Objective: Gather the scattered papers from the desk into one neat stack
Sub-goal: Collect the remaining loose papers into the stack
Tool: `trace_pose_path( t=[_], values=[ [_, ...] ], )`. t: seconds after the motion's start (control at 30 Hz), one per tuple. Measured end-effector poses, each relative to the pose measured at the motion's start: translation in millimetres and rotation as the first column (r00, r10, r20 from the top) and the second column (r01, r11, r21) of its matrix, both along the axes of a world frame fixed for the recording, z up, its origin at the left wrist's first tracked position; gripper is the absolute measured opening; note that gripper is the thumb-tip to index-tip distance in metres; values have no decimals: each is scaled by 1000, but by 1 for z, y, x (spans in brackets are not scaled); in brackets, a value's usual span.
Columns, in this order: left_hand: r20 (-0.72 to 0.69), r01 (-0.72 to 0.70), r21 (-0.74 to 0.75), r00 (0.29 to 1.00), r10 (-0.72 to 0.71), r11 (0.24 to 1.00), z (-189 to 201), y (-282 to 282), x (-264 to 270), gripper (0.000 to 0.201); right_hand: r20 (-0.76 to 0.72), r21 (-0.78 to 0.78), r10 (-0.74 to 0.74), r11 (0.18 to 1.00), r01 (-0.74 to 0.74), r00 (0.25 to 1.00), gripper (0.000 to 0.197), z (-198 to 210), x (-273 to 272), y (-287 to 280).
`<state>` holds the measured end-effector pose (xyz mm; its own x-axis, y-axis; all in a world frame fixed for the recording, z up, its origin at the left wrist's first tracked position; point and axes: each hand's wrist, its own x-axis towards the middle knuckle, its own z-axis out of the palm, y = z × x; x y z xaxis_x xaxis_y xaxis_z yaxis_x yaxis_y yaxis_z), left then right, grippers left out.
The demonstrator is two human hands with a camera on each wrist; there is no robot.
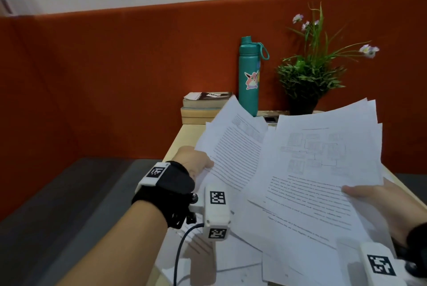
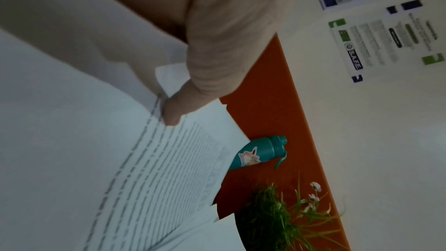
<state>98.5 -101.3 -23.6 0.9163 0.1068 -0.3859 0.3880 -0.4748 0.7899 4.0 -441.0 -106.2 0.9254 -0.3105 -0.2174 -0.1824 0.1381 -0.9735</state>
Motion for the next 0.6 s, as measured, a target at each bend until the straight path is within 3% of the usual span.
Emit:
trace_pose_path(
  t=[0.13, 0.2, 0.3, 0.37, 0.47, 0.6],
  values=[
    [-48, 84, 12, 995, -84, 996, -6, 5, -11, 50, -10, -45, -13, 999, 12, 1000, 113, -1, 2, 0],
    [29, 43, 9, 999, -44, 999, -1, 9, -9, 47, -17, -55, -20, 998, 19, 1000, 109, 1, 1, 2],
    [177, 0, -161, 984, 29, 987, 9, 21, -1, 27, -34, -64, -24, 998, 22, 999, 66, 9, -3, 9],
    [159, 74, -185, 986, -45, 980, 10, 23, -10, 22, -49, -102, -23, 995, 18, 999, 49, 10, -2, 9],
    [139, 88, -70, 987, -77, 994, 5, 22, -14, 31, -75, -131, -30, 991, 21, 997, 51, 8, 0, 9],
    [335, -28, -113, 940, 64, 993, 27, 40, -2, 31, -89, -143, -32, 990, 19, 996, 54, 7, 0, 7]
  ],
)
